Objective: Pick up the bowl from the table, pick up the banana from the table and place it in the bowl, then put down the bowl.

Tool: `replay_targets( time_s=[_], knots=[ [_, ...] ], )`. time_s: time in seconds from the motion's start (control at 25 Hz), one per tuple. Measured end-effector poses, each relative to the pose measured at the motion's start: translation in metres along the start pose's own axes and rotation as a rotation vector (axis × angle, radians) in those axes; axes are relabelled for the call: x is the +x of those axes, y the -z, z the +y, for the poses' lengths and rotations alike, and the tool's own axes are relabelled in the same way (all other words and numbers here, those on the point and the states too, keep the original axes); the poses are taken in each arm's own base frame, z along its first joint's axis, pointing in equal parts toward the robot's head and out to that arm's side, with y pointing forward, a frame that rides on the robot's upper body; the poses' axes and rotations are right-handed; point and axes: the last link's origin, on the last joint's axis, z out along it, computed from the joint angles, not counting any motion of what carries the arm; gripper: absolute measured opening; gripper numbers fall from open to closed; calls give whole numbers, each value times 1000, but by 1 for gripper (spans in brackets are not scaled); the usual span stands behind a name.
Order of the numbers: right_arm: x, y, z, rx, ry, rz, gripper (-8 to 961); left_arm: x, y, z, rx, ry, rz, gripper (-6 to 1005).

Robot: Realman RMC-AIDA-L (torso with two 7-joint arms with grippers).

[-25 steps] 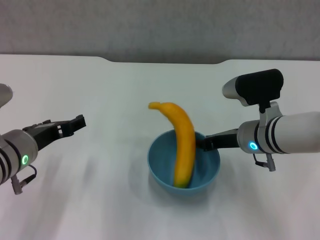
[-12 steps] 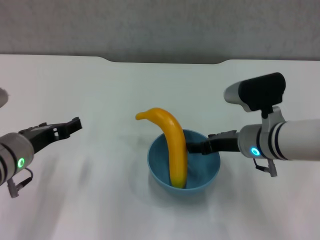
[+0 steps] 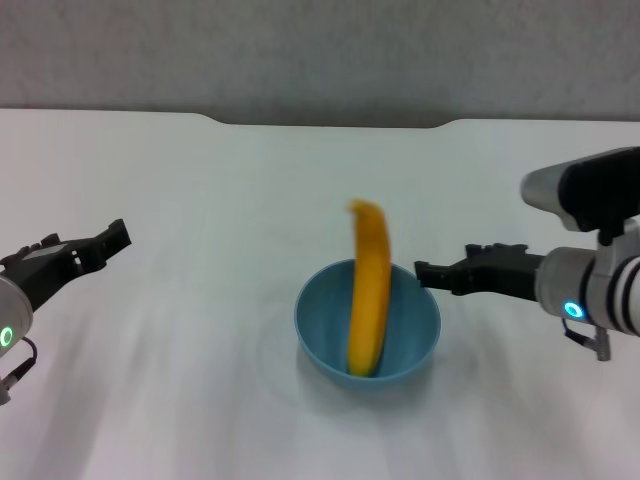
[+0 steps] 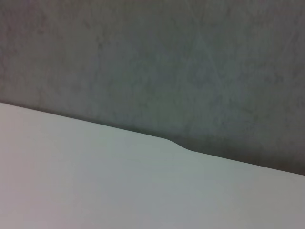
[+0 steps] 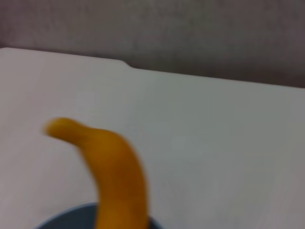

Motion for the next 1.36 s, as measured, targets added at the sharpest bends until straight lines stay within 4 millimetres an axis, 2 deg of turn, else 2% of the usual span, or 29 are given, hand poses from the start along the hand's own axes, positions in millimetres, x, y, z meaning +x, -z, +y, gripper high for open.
replay_targets(
  time_s=[0.28, 0.44, 0.6, 0.68, 0.92, 1.08, 1.2, 1.36],
  knots=[
    [8, 6, -10, 79, 76, -60, 854, -9, 4, -2, -19, -60, 87, 892],
    [21, 9, -12, 154, 117, -146, 852, -24, 8, -10, -45, -70, 183, 892],
    [39, 11, -6, 235, 161, -258, 850, -53, 14, -25, -84, -102, 305, 892],
    [42, 11, -5, 248, 175, -280, 850, -58, 15, -26, -99, -114, 329, 892],
    [69, 14, 7, 299, 279, -396, 850, -75, 10, -30, -150, -165, 352, 891],
    [91, 22, 6, 301, 285, -483, 850, -82, 8, -30, -159, -171, 330, 891],
    [100, 32, -3, 252, 204, -581, 850, -82, 8, -29, -166, -175, 327, 891],
    [103, 35, -7, 222, 191, -606, 850, -80, 6, -27, -173, -150, 331, 891]
  ],
)
